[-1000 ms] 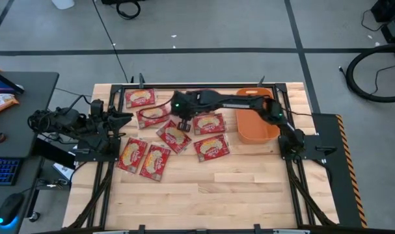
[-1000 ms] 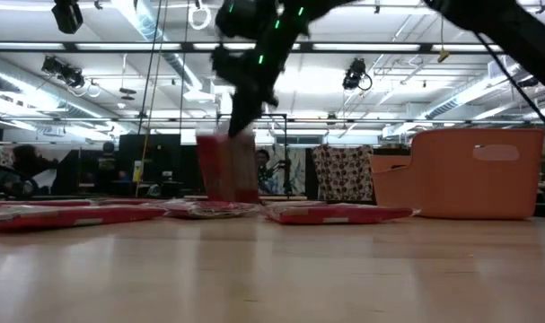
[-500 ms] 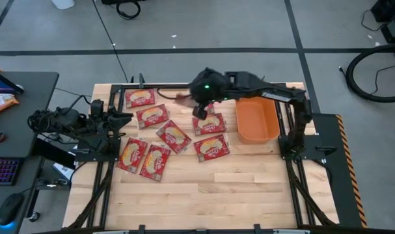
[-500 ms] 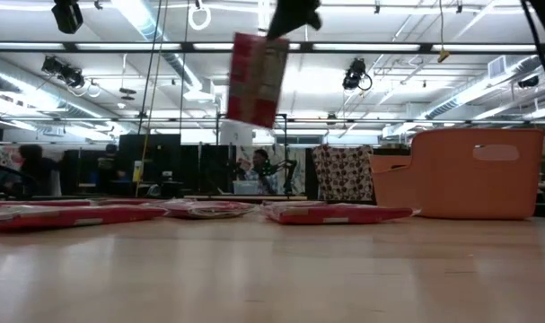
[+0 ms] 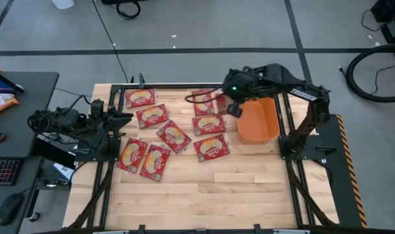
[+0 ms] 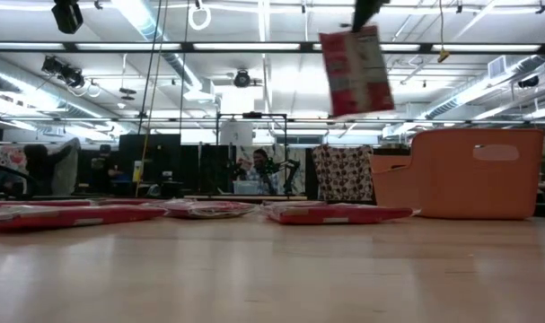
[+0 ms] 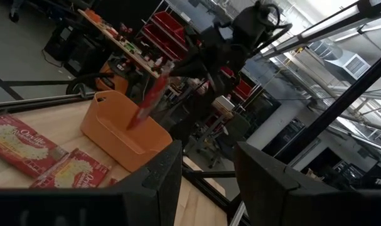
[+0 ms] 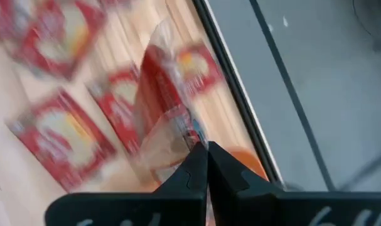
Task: Sort popcorn bags into baskets
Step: Put the red popcorn bag into the orange bin
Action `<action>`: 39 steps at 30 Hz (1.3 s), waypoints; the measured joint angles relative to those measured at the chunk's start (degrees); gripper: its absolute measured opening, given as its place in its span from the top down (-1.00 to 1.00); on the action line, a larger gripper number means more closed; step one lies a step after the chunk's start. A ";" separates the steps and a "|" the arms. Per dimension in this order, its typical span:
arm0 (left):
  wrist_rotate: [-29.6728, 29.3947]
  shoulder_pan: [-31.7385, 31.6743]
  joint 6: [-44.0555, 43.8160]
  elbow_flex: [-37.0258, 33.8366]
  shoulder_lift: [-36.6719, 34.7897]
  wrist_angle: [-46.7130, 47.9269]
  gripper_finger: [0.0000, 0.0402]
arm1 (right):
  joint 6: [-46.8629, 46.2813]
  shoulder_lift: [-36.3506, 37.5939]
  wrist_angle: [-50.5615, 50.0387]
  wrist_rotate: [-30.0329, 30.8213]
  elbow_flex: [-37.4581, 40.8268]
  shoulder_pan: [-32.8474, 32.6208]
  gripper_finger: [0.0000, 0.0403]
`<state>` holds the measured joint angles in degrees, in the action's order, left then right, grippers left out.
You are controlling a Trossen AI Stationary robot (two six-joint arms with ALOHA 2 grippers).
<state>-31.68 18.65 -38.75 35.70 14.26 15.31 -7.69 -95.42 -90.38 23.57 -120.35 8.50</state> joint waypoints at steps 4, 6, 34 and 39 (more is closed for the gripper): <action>0.00 0.02 -0.04 0.00 0.00 0.00 0.26 | 3.17 3.37 0.79 0.84 3.25 2.09 0.97; 0.00 0.02 0.39 0.00 0.00 0.02 0.26 | 3.55 5.52 0.66 0.82 5.31 3.62 0.97; -4.18 0.00 -1.07 0.00 0.00 0.04 0.26 | 25.43 30.07 32.68 -7.86 55.95 25.78 0.97; -2.82 0.02 -1.13 0.00 0.00 0.04 0.26 | 25.24 30.27 33.59 -10.84 61.18 25.78 0.97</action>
<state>-34.50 18.67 -39.88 35.70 14.26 15.35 17.55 -65.14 -56.79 12.73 -59.17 34.29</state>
